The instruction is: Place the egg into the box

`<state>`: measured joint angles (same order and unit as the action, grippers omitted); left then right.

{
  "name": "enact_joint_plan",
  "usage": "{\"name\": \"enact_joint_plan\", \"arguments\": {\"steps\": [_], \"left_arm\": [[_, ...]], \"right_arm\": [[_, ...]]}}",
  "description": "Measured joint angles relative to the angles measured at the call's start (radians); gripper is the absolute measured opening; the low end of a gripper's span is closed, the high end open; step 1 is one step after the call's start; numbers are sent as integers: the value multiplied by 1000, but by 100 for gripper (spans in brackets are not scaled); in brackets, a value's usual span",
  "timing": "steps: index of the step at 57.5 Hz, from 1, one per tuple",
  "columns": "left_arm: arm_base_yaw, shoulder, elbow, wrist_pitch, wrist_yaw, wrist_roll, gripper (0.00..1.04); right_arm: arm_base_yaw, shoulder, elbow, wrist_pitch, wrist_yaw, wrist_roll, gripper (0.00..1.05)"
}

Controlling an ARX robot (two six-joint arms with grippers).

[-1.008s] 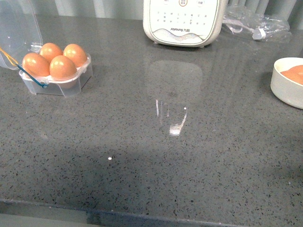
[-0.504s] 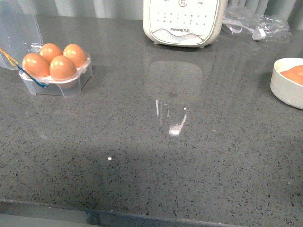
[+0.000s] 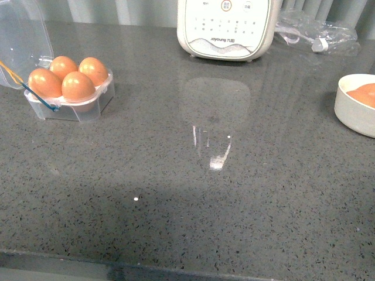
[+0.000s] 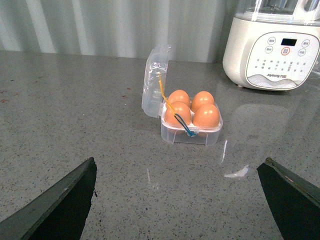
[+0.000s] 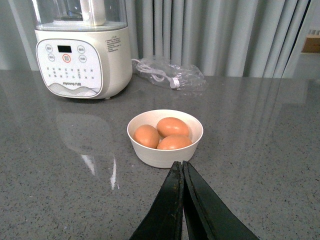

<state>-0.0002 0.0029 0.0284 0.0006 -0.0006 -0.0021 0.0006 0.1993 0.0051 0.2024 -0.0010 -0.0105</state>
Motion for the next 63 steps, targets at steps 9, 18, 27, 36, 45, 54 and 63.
{"name": "enact_joint_plan", "arguments": {"steps": [9,18,27,36,45,54,63], "left_arm": [[0,0,0,0,0,0,98],[0,0,0,0,0,0,98],[0,0,0,0,0,0,98],[0,0,0,0,0,0,98],[0,-1,0,0,0,0,98],[0,-1,0,0,0,0,98],[0,-1,0,0,0,0,98]], "right_arm": [[0,-56,1,-61,0,0,3],[0,-192,1,-196,0,0,3],[0,-195,1,-201,0,0,3],[0,-195,1,-202,0,0,14],[0,-195,1,-202,0,0,43],[0,-195,1,-202,0,0,71],[0,-195,1,-202,0,0,96]]}}
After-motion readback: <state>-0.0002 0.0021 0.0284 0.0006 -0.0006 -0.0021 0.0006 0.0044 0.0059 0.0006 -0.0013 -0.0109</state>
